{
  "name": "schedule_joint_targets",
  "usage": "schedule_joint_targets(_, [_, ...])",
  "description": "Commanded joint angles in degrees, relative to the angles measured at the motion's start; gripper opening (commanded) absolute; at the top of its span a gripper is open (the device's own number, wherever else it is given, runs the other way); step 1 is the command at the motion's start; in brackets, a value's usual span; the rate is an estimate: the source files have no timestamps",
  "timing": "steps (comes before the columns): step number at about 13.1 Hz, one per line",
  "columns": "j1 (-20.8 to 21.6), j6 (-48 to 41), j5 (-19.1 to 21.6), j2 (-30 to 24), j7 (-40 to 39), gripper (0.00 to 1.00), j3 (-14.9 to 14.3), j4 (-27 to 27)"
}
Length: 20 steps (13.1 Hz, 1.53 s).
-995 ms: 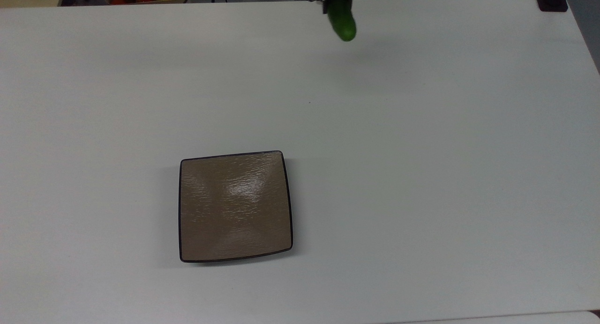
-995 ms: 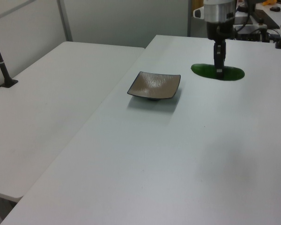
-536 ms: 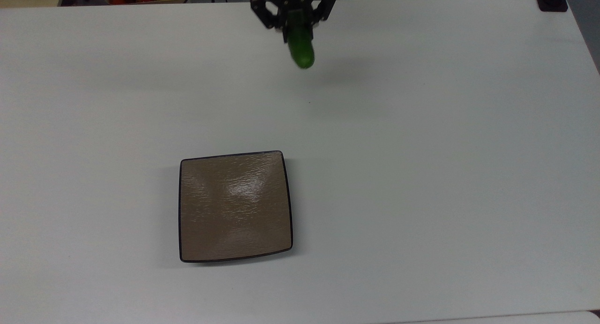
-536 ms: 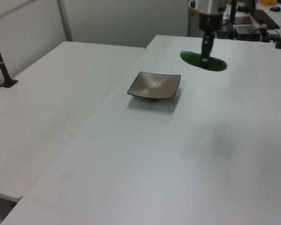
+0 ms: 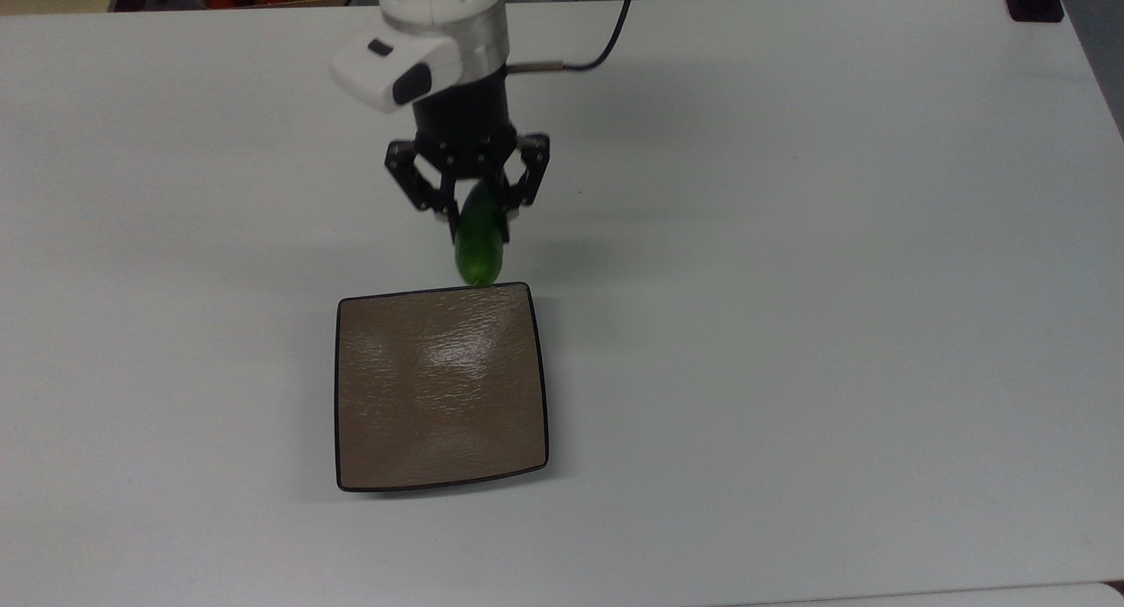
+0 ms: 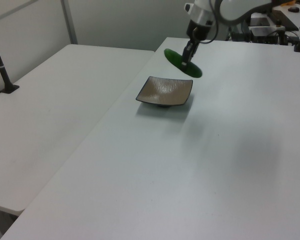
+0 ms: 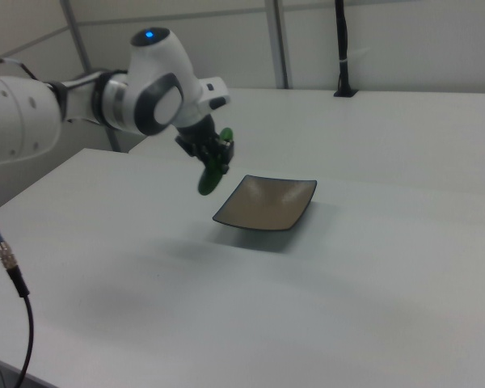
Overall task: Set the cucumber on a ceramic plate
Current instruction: 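Lower the cucumber onto the plate and open the gripper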
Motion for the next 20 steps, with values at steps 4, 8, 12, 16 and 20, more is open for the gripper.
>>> schedule_joint_targets(4, [-2.2, 19.2, -1.0, 11.6, -3.5, 0.25, -0.1, 2.2])
schedule_joint_targets(8, [-2.2, 24.5, -1.7, 15.5, -3.6, 0.30, -0.1, 2.3])
schedule_joint_targets(12, [-2.8, 26.1, -2.2, 18.2, -3.4, 0.67, -0.1, 4.2])
schedule_joint_targets(16, [-3.5, 26.1, -2.3, 17.5, -3.4, 1.00, 0.0, 4.2])
schedule_joint_targets(20, [-3.9, 23.1, -2.2, 9.4, -3.2, 1.00, 0.1, 0.9])
